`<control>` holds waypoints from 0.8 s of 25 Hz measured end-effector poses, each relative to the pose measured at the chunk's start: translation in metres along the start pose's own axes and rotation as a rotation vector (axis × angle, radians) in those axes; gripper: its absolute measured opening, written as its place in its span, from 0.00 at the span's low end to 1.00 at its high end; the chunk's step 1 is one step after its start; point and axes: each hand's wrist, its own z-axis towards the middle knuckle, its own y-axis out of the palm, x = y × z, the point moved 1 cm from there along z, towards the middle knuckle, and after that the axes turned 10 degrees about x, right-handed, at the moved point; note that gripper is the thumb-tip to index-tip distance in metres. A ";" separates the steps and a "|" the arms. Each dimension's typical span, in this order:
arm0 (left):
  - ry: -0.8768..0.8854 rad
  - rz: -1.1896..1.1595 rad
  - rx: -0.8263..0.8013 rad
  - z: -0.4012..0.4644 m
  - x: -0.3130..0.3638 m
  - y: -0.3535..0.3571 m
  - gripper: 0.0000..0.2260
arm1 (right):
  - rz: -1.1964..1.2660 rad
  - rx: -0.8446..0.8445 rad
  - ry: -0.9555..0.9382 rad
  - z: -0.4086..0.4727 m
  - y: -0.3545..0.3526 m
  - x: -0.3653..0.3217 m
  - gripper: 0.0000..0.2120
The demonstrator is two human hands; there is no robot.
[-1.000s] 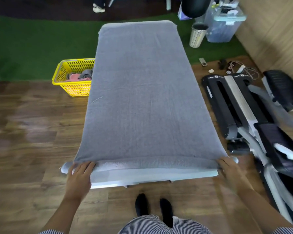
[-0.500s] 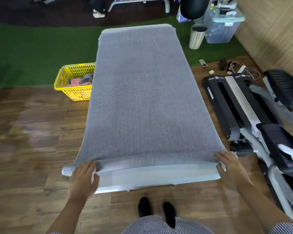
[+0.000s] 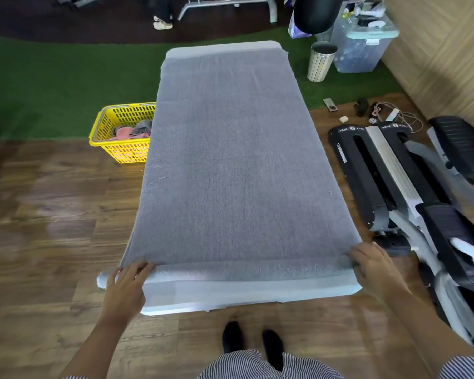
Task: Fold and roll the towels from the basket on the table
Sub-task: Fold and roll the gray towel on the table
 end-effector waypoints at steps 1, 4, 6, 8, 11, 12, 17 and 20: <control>-0.039 -0.007 0.021 0.002 0.004 0.001 0.25 | 0.002 0.018 0.042 0.001 0.002 -0.001 0.17; -0.094 -0.072 0.092 0.007 0.015 0.004 0.19 | 0.059 0.052 0.090 0.004 0.004 -0.006 0.19; -0.099 -0.125 0.108 0.008 0.017 0.006 0.18 | 0.127 0.022 0.093 0.001 0.007 -0.009 0.19; -0.098 -0.116 0.091 0.009 0.016 0.009 0.17 | 0.176 -0.034 0.168 0.003 0.008 -0.011 0.20; -0.087 -0.089 0.083 0.009 0.017 0.009 0.16 | 0.157 -0.093 0.157 0.012 0.009 -0.011 0.20; -0.055 -0.057 0.089 0.008 0.015 0.008 0.17 | 0.132 -0.117 0.137 0.014 0.009 -0.009 0.18; 0.083 -0.004 0.074 0.003 0.002 0.005 0.24 | -0.039 -0.148 0.103 0.008 0.003 -0.002 0.10; 0.005 -0.040 0.104 0.014 0.012 -0.003 0.19 | -0.059 -0.093 0.080 0.011 -0.002 -0.012 0.18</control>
